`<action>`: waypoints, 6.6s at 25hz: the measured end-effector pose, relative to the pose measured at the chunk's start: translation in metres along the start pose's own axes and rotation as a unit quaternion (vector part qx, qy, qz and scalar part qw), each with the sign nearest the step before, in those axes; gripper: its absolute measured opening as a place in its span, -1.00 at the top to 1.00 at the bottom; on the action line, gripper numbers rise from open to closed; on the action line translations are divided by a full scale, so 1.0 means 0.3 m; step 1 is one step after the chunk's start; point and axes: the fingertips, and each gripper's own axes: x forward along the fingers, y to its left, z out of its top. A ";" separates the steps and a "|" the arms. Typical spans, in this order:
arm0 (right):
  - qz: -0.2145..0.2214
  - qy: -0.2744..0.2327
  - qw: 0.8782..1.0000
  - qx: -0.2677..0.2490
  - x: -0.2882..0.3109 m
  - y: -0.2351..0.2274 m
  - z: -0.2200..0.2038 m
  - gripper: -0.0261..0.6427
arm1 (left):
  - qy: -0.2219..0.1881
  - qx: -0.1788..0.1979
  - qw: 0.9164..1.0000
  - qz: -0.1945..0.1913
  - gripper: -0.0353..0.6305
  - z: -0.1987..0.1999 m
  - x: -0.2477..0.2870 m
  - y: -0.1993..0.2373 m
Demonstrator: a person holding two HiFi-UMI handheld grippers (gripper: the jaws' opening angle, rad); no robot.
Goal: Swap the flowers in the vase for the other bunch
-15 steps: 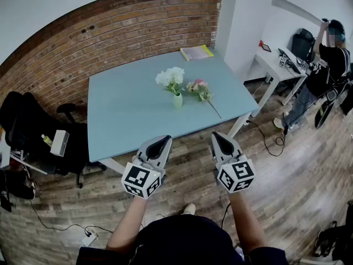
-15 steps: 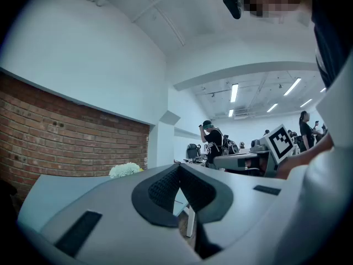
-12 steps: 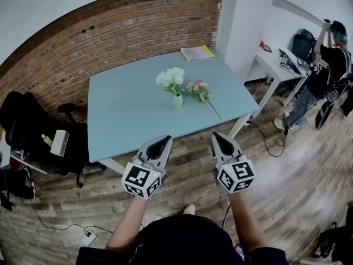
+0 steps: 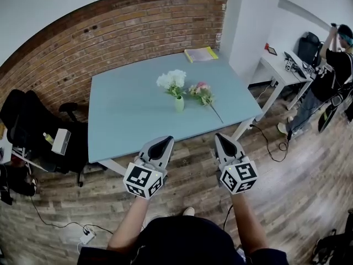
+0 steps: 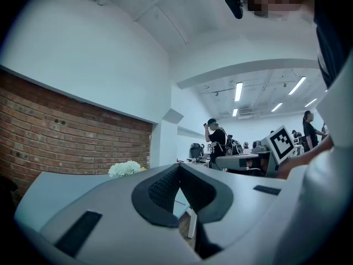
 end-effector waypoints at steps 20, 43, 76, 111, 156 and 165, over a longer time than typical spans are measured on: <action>0.034 0.002 0.999 0.017 0.084 -0.094 -0.019 0.91 | 0.019 -0.003 0.999 0.036 0.87 -0.035 0.075 0.026; 0.053 0.028 0.998 0.026 0.385 -0.221 -0.052 0.91 | 0.027 -0.015 0.998 0.056 0.87 -0.055 0.283 0.251; 0.022 0.046 0.998 0.045 0.858 -0.301 -0.031 0.91 | 0.049 -0.040 0.997 0.036 0.87 -0.091 0.508 0.703; 0.008 0.052 0.998 0.039 1.005 -0.329 -0.040 0.91 | 0.049 -0.060 0.997 0.015 0.87 -0.138 0.566 0.821; 0.149 0.091 0.984 0.020 1.231 -0.567 -0.070 0.91 | 0.014 -0.096 0.977 0.190 -0.51 -0.340 0.674 0.841; 0.172 0.104 0.979 0.020 1.269 -0.596 -0.104 0.91 | 0.024 -0.124 0.974 0.191 -0.85 -0.422 0.721 0.800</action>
